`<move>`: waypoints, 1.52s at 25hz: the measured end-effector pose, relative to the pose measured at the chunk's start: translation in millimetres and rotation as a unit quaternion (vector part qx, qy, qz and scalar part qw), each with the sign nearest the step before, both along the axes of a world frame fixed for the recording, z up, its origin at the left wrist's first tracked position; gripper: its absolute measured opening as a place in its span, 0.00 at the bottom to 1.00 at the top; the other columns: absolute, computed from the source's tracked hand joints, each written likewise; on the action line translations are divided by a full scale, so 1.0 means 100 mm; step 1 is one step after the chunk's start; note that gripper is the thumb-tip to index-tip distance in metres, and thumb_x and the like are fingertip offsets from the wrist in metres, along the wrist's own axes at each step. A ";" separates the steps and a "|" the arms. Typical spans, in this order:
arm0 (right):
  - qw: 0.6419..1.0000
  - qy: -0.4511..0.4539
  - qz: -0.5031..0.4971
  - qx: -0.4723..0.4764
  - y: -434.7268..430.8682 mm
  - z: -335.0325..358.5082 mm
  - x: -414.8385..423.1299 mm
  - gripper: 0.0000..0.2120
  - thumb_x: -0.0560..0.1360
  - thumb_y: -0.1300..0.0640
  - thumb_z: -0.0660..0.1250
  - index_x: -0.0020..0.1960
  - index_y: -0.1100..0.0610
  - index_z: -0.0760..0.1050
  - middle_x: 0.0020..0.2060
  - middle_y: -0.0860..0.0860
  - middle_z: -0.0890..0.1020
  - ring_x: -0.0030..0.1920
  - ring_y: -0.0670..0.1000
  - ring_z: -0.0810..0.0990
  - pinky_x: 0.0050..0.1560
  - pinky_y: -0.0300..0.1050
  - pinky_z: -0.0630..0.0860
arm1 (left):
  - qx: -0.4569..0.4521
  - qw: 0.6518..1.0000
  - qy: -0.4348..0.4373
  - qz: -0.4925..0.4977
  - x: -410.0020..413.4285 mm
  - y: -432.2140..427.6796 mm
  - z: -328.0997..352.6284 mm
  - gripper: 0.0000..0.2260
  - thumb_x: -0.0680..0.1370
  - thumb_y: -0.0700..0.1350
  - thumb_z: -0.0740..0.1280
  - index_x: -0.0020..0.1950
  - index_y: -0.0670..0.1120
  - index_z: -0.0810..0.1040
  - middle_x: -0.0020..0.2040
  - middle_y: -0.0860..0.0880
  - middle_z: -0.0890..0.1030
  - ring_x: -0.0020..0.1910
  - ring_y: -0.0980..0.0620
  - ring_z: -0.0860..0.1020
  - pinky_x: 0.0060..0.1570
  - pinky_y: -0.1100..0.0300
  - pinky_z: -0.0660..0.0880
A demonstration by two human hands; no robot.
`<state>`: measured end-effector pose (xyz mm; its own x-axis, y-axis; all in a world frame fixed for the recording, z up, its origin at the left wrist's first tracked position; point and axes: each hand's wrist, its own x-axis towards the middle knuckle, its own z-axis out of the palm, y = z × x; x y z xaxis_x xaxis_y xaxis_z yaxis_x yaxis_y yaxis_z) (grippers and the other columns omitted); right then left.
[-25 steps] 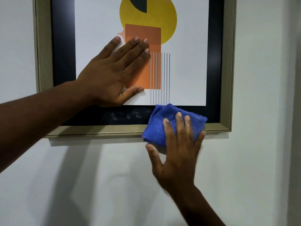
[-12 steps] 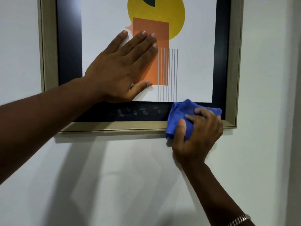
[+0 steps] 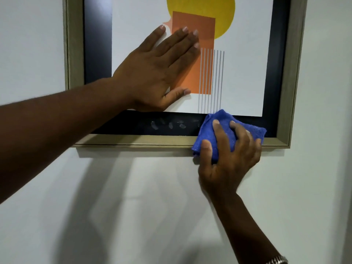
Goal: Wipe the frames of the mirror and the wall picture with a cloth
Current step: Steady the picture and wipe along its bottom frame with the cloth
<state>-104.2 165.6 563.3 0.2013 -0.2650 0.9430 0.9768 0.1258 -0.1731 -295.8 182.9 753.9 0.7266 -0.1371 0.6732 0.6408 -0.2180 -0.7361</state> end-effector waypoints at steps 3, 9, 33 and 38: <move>1.000 0.006 -0.001 0.007 -0.02 -0.02 0.09 0.20 0.81 0.41 0.56 0.66 0.50 0.74 0.64 0.57 0.76 0.69 0.57 0.71 0.74 0.65 0.58 | 0.006 1.000 -0.005 0.009 -0.06 0.02 -0.01 0.36 0.79 0.65 0.42 0.79 0.43 0.45 0.81 0.42 0.49 0.80 0.44 0.47 0.78 0.40 0.48; 0.999 -0.047 0.022 0.012 0.02 -0.10 -0.19 0.19 0.80 0.42 0.58 0.64 0.51 0.76 0.63 0.56 0.78 0.68 0.57 0.72 0.75 0.65 0.58 | -0.002 1.000 0.014 0.010 -0.15 0.01 0.03 0.36 0.79 0.65 0.43 0.79 0.43 0.45 0.81 0.42 0.49 0.80 0.44 0.47 0.78 0.41 0.49; 0.995 0.014 0.085 0.056 0.09 -0.01 -0.98 0.16 0.77 0.42 0.65 0.55 0.53 0.79 0.56 0.57 0.81 0.64 0.58 0.75 0.73 0.67 0.60 | -0.028 0.999 -0.034 -0.008 -0.27 0.04 0.05 0.36 0.79 0.64 0.43 0.79 0.41 0.46 0.81 0.42 0.49 0.80 0.45 0.48 0.79 0.44 0.47; 0.991 0.080 0.106 0.028 0.11 0.20 -1.52 0.13 0.74 0.42 0.67 0.52 0.50 0.80 0.55 0.56 0.82 0.63 0.58 0.76 0.74 0.64 0.58 | -0.046 0.998 -0.044 -0.024 -0.28 0.01 0.06 0.34 0.79 0.61 0.42 0.79 0.41 0.46 0.81 0.43 0.49 0.80 0.47 0.48 0.79 0.47 0.46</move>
<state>-255.8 176.4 583.5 0.4035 -0.2515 0.8797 0.8883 0.3382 -0.3108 -323.5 183.9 760.1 0.6584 -0.1048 0.7453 0.6891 -0.3144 -0.6529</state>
